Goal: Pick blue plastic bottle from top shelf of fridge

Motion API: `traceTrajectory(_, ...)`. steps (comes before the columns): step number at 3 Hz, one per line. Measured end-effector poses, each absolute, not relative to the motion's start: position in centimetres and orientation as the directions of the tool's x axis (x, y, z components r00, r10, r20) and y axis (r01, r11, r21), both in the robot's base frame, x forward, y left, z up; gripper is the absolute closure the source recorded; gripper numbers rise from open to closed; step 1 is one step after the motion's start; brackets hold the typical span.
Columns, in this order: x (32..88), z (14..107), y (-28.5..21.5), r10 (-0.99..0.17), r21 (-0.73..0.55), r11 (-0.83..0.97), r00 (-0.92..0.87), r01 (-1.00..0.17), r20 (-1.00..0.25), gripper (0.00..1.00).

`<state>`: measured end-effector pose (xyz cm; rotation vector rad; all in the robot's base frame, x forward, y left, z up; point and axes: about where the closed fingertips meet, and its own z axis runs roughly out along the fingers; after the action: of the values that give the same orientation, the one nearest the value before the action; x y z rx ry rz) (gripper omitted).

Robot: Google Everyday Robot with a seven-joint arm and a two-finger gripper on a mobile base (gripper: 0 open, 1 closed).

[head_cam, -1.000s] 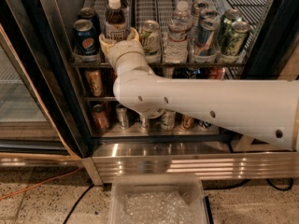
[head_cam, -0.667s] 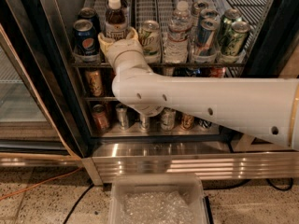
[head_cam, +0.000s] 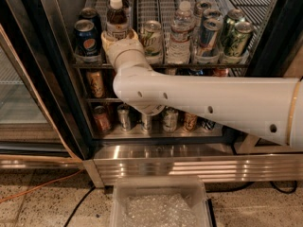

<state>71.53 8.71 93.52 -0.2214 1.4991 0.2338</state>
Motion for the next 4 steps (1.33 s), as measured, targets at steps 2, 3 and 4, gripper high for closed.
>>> traceTrajectory(2,71.5,93.5,8.7,0.017,-0.001,0.958,0.058,-0.288,-0.998,1.00)
traceTrajectory(3,70.8,94.3,8.9,0.029,0.011,0.954,0.056,-0.300,-0.998,1.00)
traceTrajectory(4,70.4,95.0,9.0,0.041,0.021,0.951,0.060,-0.309,-0.997,1.00)
